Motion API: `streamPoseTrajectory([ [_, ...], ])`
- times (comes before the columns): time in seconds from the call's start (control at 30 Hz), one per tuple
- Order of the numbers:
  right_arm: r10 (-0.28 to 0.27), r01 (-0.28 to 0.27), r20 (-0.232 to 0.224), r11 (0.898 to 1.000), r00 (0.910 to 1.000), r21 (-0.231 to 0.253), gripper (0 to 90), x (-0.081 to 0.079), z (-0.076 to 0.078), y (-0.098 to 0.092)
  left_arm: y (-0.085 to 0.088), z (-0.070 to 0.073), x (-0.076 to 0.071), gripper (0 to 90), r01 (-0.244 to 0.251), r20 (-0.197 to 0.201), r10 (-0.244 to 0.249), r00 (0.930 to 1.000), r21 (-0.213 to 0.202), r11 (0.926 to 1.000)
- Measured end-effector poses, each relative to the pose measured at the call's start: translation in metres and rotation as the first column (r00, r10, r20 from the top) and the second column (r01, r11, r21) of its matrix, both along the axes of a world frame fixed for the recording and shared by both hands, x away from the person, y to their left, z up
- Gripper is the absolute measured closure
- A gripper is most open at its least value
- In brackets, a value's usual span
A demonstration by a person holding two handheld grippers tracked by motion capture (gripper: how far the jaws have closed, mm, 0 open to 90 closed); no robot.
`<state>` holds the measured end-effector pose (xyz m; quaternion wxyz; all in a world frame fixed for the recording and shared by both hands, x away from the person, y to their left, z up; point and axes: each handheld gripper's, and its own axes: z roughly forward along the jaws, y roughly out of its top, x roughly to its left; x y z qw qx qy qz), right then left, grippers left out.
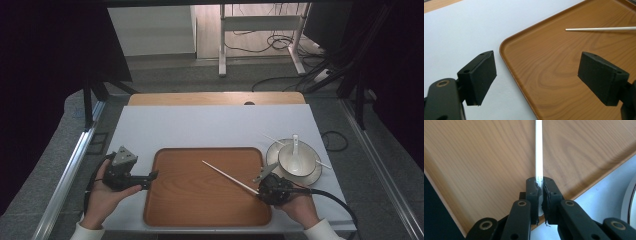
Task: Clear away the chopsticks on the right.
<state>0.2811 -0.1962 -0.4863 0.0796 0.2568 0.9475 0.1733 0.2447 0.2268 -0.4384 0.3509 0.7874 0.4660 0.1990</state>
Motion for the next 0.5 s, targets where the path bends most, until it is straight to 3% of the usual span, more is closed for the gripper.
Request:
streamPoseTrajectory([
  [0.5,0.04,-0.04,0.007,0.998,0.9992,-0.054,82.8,-0.0017,-0.006,0.0032,0.0007,-0.0003,0.0,14.7,0.004,0.0,-0.004,1.0,0.009,0.9999],
])
